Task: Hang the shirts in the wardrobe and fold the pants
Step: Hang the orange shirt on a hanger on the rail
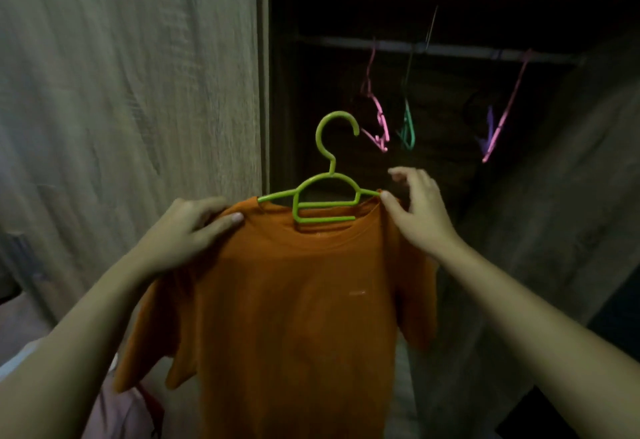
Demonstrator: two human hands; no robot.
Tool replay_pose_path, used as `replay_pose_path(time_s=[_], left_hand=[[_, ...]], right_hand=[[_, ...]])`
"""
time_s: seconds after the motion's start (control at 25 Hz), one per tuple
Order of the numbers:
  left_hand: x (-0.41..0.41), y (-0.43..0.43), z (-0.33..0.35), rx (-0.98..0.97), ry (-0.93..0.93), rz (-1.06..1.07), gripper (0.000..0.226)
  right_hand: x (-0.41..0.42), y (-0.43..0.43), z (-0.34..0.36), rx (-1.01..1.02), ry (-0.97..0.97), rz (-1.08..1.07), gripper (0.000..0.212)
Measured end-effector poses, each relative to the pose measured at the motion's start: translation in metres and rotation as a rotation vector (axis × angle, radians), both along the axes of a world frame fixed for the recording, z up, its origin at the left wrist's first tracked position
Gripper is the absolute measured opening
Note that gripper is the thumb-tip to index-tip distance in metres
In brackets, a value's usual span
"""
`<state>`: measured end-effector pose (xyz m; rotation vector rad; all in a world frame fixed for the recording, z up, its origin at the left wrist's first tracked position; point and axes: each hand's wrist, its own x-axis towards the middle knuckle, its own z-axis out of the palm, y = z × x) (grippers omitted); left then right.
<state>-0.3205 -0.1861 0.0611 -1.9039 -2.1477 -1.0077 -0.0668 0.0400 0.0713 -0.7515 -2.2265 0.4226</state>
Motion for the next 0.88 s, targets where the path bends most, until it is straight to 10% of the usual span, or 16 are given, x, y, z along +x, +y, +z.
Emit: replay_pose_path(time_s=[0.36,0.56,0.72,0.88], left_hand=[[0.048,0.041,0.031,0.123,0.069,0.364,0.026],[0.087,0.086,0.058,0.017,0.082,0.539,0.025],[0.108,0.125,0.072,-0.048,-0.284,0.298,0.053],[0.103,0.181,0.079,0.136,-0.384,0.141,0.073]], right_hand=[[-0.103,-0.026,0.021,-0.829,0.129,0.619,0.055],[-0.133,0.012,0.038,-0.855,0.130,0.601,0.074],[-0.143,0.053,0.062,-0.824,0.211,0.573,0.098],[-0.153,0.100,0.099,-0.787,0.250,0.575,0.032]])
